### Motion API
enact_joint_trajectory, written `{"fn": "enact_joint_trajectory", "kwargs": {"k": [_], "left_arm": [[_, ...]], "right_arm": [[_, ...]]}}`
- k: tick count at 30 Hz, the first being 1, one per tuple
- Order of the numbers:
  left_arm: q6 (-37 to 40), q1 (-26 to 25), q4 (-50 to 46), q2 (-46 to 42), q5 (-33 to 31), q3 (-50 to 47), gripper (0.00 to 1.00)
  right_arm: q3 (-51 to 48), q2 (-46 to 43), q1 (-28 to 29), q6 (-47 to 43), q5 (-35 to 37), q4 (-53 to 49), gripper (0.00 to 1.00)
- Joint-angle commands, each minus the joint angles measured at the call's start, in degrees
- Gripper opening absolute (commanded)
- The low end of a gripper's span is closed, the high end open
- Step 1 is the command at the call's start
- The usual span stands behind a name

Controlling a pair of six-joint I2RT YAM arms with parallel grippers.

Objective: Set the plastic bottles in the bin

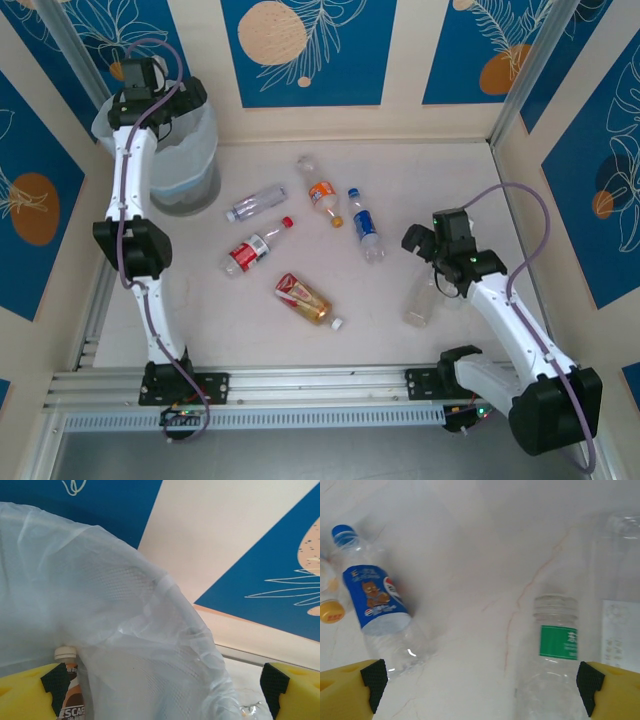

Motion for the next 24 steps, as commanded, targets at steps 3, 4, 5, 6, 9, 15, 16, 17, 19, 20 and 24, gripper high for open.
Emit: {"fn": "enact_joint_trajectory", "kwargs": {"k": [3, 4, 5, 6, 9, 15, 16, 17, 19, 20, 24], "left_arm": [[-2.7, -0.3, 7.2, -11.2, 10.7, -11.4, 0.99], [-3.2, -0.7, 10.3, -13.8, 11.9, -15.6, 0.99], [-3.6, -1.2, 13.1, -16.2, 12.6, -19.3, 0.99], [-4.0, -1.6, 15.1, -17.9, 13.2, -22.4, 0.99], [-4.1, -3.2, 18.4, -22.6, 14.9, -29.4, 0.99], [-6.3, -4.8, 24.6, -30.2, 17.3, -42.6, 0.99], [-7.0, -4.8, 25.4, -31.3, 17.4, -44.9, 0.99], [-7.5, -4.8, 26.0, -32.7, 17.4, -47.0, 0.99], [-7.9, -4.8, 27.0, -35.3, 17.2, -51.0, 0.99], [-8.3, -4.8, 27.7, -36.9, 17.1, -53.4, 0.99], [-10.9, -4.8, 31.7, -42.8, 16.1, -63.0, 0.99]], "right_arm": [[-1.4, 0.5, -4.6, 0.7, -2.2, -4.4, 1.00], [-1.5, 0.9, -4.9, 0.8, -1.2, -4.7, 0.99], [-1.6, 1.5, -5.2, 0.6, -0.9, -4.7, 1.00], [-1.6, 2.2, -5.4, 0.2, -1.3, -4.6, 0.99], [-0.9, 5.2, -5.6, -0.1, -2.8, -4.7, 0.96], [1.0, 11.0, -5.9, -0.7, -3.7, -4.8, 0.87], [1.6, 12.0, -6.0, -1.7, -4.1, -4.7, 0.82], [2.5, 13.2, -6.1, -2.7, -4.5, -4.7, 0.78], [3.8, 15.3, -6.2, -3.6, -4.1, -4.7, 0.74], [4.3, 16.4, -6.3, -3.8, -3.5, -4.6, 0.74], [6.2, 21.1, -7.3, -3.5, -1.9, -5.5, 0.74]]}}
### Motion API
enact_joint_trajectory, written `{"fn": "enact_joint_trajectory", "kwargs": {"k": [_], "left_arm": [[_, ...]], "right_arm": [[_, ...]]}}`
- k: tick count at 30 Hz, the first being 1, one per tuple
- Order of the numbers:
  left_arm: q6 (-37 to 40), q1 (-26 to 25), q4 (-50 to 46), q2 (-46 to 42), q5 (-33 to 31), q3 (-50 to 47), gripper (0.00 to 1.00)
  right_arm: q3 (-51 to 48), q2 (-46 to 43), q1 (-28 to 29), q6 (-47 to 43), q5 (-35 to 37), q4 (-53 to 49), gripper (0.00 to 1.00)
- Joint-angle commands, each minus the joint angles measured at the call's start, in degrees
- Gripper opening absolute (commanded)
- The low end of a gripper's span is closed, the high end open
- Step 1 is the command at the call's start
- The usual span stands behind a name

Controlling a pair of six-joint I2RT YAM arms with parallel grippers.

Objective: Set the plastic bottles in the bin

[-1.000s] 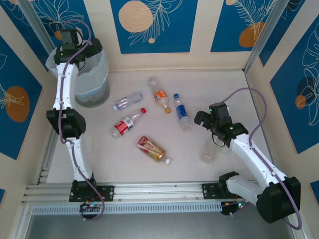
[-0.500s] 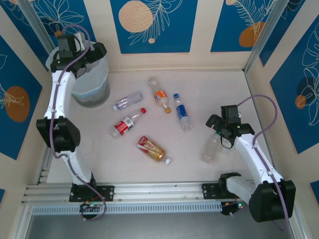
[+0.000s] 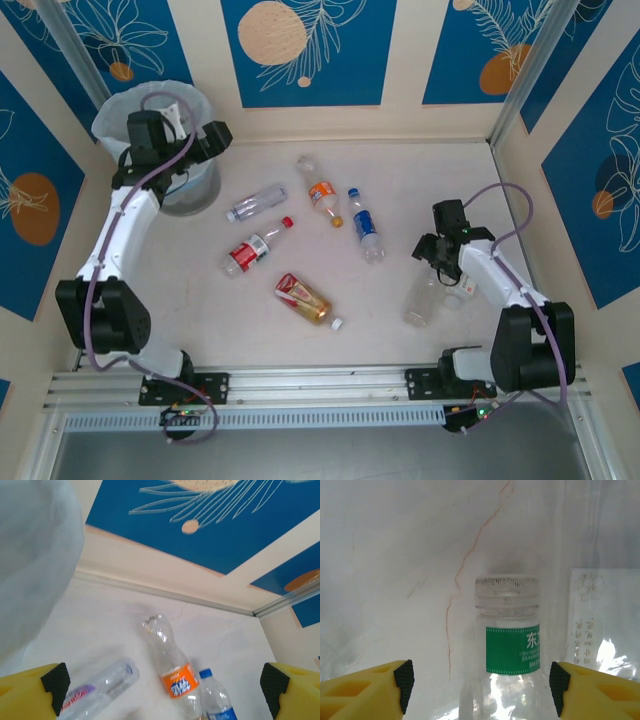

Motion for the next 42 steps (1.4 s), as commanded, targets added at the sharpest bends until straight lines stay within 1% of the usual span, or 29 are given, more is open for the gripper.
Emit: {"fn": "enact_joint_trajectory", "kwargs": {"k": [1, 5, 11, 14, 17, 22, 26, 31, 39, 42], "left_arm": [[-3.1, -0.1, 6.0, -5.7, 0.5, -5.9, 0.99], [-3.4, -0.2, 4.3, -8.1, 0.2, -8.8, 0.99], [-5.5, -0.3, 4.7, -12.2, 0.1, -14.4, 0.99], [-5.0, -0.3, 3.2, -13.8, -2.4, -16.4, 0.99], [-4.0, -0.3, 1.2, -14.9, -4.5, -17.2, 0.99], [-3.6, -0.3, 0.3, -15.7, -4.7, -17.9, 0.99], [-3.3, -0.3, -0.2, -15.4, -5.0, -18.4, 0.99], [-3.4, -0.3, -0.4, -14.3, -4.9, -18.7, 0.99], [-2.7, -0.3, -0.8, -13.2, -4.8, -18.2, 0.99], [-2.4, -0.3, -0.9, -13.0, -4.8, -18.3, 0.99]], "right_arm": [[2.8, 3.5, -0.8, -0.8, 1.3, -1.8, 0.75], [4.6, 6.9, -0.9, -1.0, 2.7, -2.1, 0.75], [6.5, 11.0, -1.0, -1.1, 0.8, -1.0, 0.74], [6.6, 12.9, -0.6, -0.3, 0.7, -0.1, 0.74], [7.0, 14.9, -0.1, -0.3, -0.9, 1.0, 0.73], [9.0, 19.3, 1.9, 0.0, 0.8, 0.8, 0.73], [10.0, 21.2, 3.0, 0.1, 0.5, 0.8, 0.72], [10.7, 22.4, 3.4, -0.8, -1.1, 1.1, 0.61], [12.1, 21.7, 3.9, 0.6, -0.4, 1.7, 0.53], [11.9, 21.2, 3.6, 1.4, -0.4, 2.7, 0.48]]}}
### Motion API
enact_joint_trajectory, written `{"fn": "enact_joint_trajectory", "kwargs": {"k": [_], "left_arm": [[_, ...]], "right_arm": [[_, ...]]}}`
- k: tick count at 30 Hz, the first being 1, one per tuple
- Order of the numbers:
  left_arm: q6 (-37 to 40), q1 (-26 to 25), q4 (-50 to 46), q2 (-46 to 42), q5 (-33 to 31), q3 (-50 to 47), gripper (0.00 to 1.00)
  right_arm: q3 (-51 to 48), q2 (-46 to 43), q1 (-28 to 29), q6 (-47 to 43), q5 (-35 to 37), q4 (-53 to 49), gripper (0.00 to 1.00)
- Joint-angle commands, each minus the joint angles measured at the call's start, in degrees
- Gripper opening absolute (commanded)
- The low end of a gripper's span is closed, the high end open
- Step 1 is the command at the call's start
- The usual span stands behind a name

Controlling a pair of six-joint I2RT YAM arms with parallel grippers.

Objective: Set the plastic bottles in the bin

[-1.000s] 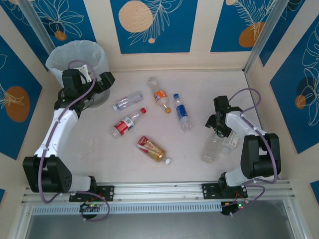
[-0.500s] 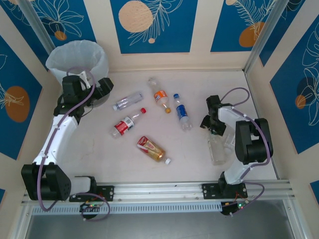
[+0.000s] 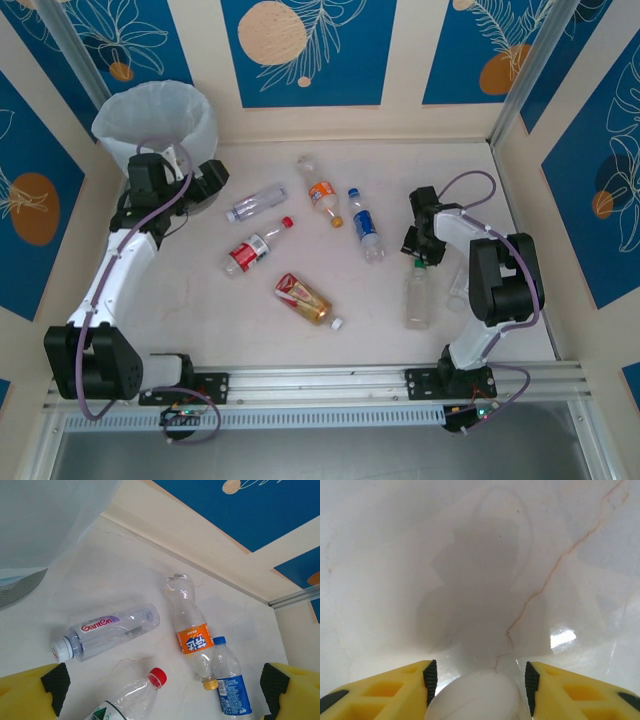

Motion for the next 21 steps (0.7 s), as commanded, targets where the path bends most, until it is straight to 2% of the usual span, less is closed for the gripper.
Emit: {"fn": "enact_joint_trajectory", "kwargs": {"k": [1, 6, 9, 11, 13, 14, 17, 21], "left_arm": [[1.9, -0.3, -0.6, 0.5, -0.3, -0.3, 0.99], [2.1, -0.3, -0.6, 0.8, 0.8, -1.3, 0.99], [2.3, -0.2, -0.7, 0.7, 0.8, -1.8, 0.99], [2.6, -0.3, 0.1, 0.7, 2.6, -2.3, 0.99], [3.0, -0.7, 1.6, 0.9, 5.1, -2.9, 0.99], [3.4, -1.2, 1.9, 0.9, 5.8, -2.9, 0.99], [5.0, -3.5, 1.6, 1.0, 5.6, -2.9, 0.99], [6.0, -6.9, 1.6, 1.8, 5.4, -3.0, 0.99]], "right_arm": [[0.9, -1.2, 0.1, 1.8, -0.8, 1.1, 0.46], [0.6, -1.6, 0.2, 2.2, -1.9, 1.7, 0.47], [-0.7, -2.6, -0.3, 3.4, -1.5, 2.6, 0.44], [-1.7, -4.0, -0.4, 4.2, -1.9, 3.9, 0.35], [-2.3, -5.7, -0.5, 4.5, -3.0, 5.2, 0.13], [-2.5, -6.6, -0.5, 4.8, -3.1, 5.7, 0.08], [-3.9, -9.9, -0.3, 5.9, -2.5, 7.4, 0.01], [-6.7, -14.7, 0.1, 7.1, -2.5, 10.3, 0.00]]}}
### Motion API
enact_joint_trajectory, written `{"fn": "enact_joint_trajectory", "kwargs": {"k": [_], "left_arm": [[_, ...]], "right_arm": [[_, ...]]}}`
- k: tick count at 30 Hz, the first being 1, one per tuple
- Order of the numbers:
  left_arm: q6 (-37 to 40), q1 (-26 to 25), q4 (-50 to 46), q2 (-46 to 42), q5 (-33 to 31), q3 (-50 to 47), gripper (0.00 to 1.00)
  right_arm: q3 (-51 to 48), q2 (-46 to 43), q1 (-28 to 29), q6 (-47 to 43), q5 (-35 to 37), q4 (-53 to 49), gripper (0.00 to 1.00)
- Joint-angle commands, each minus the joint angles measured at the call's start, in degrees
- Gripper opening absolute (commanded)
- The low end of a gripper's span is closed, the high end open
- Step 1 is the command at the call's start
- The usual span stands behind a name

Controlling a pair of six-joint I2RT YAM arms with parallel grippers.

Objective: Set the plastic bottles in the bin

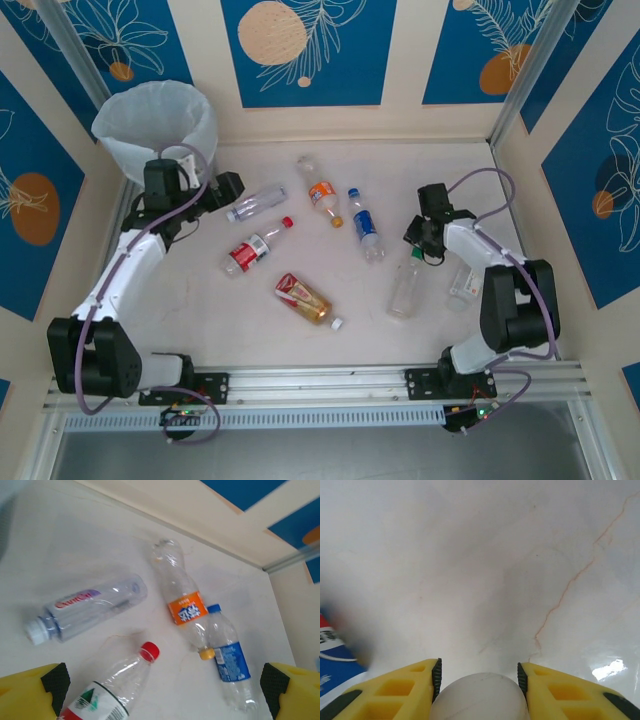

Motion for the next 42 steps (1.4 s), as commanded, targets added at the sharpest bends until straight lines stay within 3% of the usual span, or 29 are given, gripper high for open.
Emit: {"fn": "enact_joint_trajectory", "kwargs": {"k": [1, 8, 13, 17, 25, 34, 37, 42], "left_arm": [[2.4, -3.1, 1.1, 1.2, 1.8, -0.5, 0.99], [3.4, -11.4, 5.7, 5.4, 2.7, -0.8, 0.99], [3.0, -16.7, 11.0, 9.7, 7.6, -0.1, 0.99], [4.7, -20.0, 14.6, 11.7, 9.9, -0.1, 0.99], [9.4, -28.3, 18.9, 15.1, 20.2, 2.3, 0.99], [19.1, -36.2, 17.4, 16.7, 8.3, 2.2, 0.99], [22.6, -37.6, 14.8, 18.4, 8.1, 3.7, 0.99], [19.6, -37.9, 16.2, 23.2, 11.9, 5.7, 0.99]], "right_arm": [[-2.7, -4.5, 0.5, 2.5, -1.1, 3.9, 0.00], [-6.7, -14.3, 3.7, 6.7, -0.7, 10.2, 0.00], [-7.7, -18.7, 7.2, 10.8, -0.9, 14.5, 0.00], [-7.6, -20.3, 10.4, 13.2, -0.5, 17.1, 0.00], [-5.4, -19.0, 15.8, 18.7, 0.1, 19.6, 0.00], [-0.8, -16.1, 19.5, 22.2, 3.9, 20.0, 0.00], [-0.8, -15.6, 20.0, 23.5, 3.6, 21.7, 0.00], [-1.0, -16.1, 20.6, 24.1, 2.8, 24.5, 0.00]]}}
